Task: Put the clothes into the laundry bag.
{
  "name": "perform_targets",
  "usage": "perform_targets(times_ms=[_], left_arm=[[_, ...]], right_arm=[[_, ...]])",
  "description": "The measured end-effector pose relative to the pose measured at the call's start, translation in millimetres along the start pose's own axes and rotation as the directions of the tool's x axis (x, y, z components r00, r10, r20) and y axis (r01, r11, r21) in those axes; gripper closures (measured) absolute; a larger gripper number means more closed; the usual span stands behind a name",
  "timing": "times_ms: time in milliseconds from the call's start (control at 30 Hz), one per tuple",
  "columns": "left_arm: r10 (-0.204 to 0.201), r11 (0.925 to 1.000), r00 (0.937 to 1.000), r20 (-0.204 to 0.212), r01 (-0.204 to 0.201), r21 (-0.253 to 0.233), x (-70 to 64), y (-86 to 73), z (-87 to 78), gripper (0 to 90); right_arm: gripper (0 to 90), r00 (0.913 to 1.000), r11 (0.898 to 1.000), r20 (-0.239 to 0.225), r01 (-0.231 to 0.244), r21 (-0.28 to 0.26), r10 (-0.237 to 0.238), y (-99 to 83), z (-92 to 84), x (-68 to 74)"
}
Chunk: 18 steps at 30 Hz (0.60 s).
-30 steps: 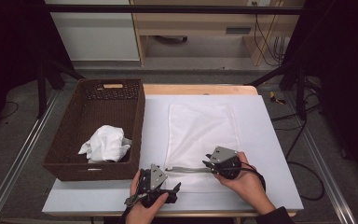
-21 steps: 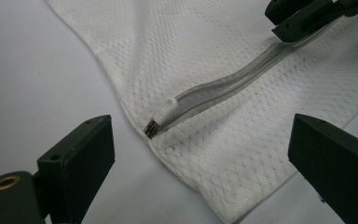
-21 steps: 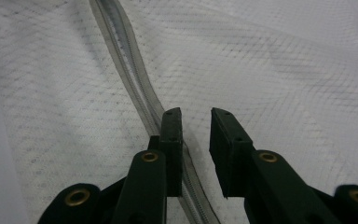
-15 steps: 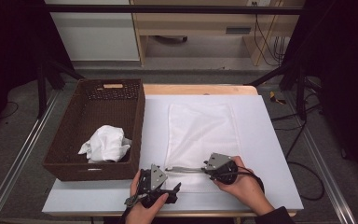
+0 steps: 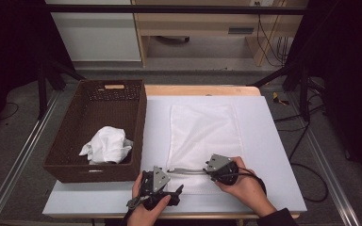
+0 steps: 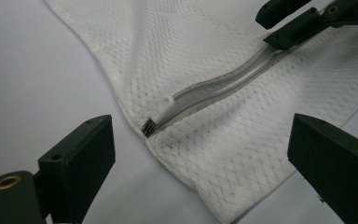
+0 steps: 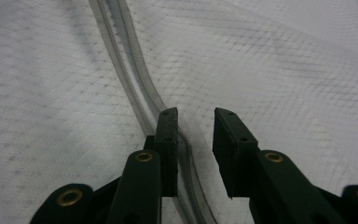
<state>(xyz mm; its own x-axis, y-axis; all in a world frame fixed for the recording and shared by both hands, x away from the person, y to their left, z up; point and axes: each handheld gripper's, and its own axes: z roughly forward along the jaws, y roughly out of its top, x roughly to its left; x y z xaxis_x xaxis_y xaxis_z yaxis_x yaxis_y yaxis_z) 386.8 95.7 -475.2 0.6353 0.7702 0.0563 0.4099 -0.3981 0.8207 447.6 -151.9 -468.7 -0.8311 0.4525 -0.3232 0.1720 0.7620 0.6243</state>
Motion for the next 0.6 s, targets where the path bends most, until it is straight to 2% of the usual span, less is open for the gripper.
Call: perform_targets(times_ms=[233, 533, 600], left_arm=[[-0.001, 1.0000, 1.0000, 0.000, 0.001, -0.001, -0.3, -0.1, 0.0, 7.8], [-0.001, 1.0000, 1.0000, 0.005, 0.001, 0.002, -1.8, -0.6, 1.2, 7.9], [-0.001, 1.0000, 1.0000, 0.006, 0.001, 0.003, -2.4, -0.6, 1.2, 8.0]], right_arm=[[73.9, 0.9991, 1.000, 0.032, -0.029, -0.010, 0.029, -0.4, 0.6, -5.5], [77.0, 0.9999, 1.000, 0.004, -0.016, 0.005, 0.016, -0.6, 3.1, -3.3], [80.2, 0.9998, 1.000, -0.002, -0.019, 0.007, 0.019, -0.4, 3.4, -3.3]])
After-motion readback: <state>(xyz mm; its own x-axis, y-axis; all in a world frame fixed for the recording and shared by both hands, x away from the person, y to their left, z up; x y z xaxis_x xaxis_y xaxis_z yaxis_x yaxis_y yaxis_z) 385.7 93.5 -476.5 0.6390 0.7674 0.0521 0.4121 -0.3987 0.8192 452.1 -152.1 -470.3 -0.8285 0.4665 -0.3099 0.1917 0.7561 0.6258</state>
